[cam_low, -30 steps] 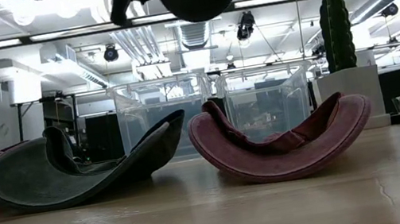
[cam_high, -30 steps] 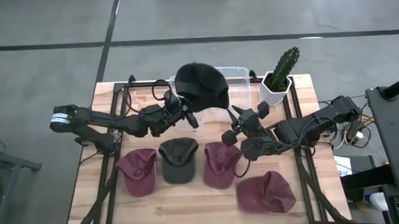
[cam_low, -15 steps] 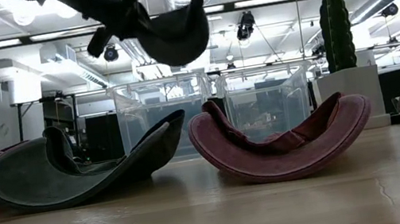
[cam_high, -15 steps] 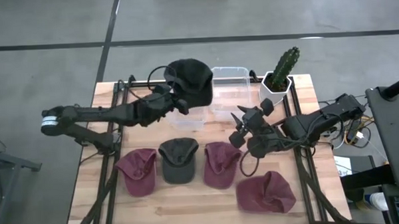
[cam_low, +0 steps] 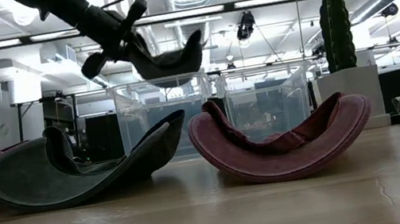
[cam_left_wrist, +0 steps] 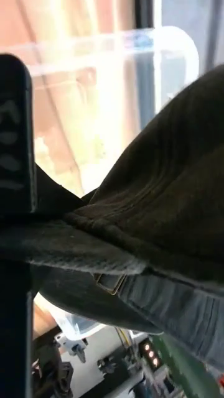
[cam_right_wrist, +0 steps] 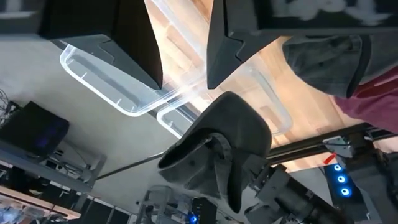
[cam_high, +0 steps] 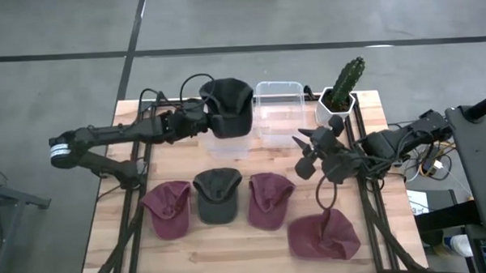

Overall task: Pick & Place hat
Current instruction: Put the right black cap into the left transparent bin

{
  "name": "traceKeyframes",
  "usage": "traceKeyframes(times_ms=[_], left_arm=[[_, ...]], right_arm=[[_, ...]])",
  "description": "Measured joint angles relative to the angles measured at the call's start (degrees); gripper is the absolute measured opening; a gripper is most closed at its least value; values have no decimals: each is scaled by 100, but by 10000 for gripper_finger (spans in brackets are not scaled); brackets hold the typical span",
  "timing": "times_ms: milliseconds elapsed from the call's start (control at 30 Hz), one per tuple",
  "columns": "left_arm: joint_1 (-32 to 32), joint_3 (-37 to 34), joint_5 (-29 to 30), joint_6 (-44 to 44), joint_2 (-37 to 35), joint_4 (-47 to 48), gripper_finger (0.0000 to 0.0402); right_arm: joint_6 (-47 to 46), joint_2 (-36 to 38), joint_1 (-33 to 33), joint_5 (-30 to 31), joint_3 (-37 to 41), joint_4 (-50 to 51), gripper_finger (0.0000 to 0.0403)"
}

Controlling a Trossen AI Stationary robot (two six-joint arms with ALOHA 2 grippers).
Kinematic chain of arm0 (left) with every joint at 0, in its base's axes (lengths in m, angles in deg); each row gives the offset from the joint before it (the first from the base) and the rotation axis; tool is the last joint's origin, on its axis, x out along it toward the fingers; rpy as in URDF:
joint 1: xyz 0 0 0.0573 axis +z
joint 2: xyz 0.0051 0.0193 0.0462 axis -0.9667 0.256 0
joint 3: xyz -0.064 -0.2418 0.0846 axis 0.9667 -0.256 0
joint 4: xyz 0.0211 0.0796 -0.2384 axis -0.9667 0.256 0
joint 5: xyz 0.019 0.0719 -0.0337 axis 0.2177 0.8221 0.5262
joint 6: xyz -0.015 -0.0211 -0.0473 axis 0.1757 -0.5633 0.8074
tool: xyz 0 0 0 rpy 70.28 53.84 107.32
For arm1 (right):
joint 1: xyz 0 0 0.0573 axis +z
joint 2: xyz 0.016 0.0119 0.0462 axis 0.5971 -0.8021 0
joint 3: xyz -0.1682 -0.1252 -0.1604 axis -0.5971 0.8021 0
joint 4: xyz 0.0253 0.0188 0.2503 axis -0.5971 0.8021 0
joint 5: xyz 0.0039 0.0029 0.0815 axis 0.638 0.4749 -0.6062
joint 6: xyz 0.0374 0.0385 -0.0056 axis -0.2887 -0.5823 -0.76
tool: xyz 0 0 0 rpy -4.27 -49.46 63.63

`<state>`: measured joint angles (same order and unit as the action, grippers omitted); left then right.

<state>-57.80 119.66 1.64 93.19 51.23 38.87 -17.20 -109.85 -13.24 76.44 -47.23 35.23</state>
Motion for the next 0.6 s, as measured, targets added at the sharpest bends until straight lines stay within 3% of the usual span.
traceKeyframes(times_ms=[600], left_arm=[[42,2,-559,682,122,474,9]], right_arm=[[-25,-236,-4,19,7,-1,117]])
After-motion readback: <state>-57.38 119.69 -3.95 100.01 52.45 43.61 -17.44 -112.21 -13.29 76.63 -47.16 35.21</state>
